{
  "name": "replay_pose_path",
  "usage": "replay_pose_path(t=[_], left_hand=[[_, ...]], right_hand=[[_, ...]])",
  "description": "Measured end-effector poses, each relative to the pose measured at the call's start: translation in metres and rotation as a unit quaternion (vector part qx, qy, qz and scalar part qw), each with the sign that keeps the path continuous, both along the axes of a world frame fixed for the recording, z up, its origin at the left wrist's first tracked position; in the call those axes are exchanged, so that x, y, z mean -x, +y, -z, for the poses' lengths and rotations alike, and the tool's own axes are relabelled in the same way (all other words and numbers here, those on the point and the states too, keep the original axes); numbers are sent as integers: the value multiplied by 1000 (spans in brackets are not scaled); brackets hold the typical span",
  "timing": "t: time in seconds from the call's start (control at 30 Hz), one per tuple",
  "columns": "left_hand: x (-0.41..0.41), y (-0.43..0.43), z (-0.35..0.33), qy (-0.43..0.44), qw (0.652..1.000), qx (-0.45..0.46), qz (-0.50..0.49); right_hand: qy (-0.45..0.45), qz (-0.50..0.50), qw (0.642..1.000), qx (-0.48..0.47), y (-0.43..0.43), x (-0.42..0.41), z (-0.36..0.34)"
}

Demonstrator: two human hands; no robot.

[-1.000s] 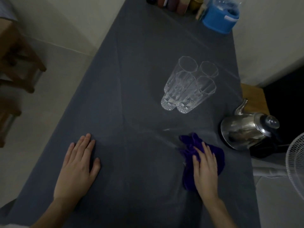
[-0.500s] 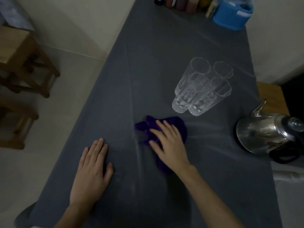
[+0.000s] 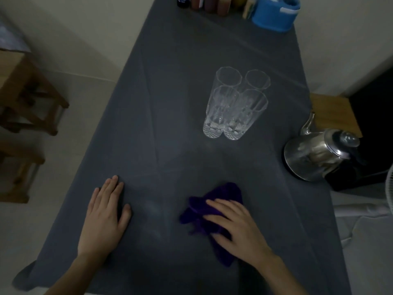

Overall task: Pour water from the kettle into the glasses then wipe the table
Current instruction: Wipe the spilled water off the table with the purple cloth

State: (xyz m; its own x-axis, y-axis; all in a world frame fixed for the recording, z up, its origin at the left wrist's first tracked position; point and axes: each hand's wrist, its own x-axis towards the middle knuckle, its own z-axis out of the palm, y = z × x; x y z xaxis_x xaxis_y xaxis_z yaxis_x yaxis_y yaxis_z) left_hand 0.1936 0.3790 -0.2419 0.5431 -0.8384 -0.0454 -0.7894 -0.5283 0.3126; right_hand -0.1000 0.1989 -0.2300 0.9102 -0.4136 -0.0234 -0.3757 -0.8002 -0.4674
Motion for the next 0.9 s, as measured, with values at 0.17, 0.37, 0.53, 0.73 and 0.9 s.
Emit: replay_pose_path(t=[0.17,0.37,0.53,0.73,0.9], left_hand=[[0,0,1,-8,1000,-2,-2],[1,1,2,-11,1000,2,3],[1,0,3,-7,1000,8,8],[0,0,3,-6,1000,6,5],[0,0,1,-4,1000,8,6]], right_hand=[[22,164,986,28,-14,110,-5],[18,282,959,-5,-13,139,-1],[-4,327,943,54,-10,107,7],[12,412,906,95,-22,20,12],[21,442,891,105,-30,-41,12]])
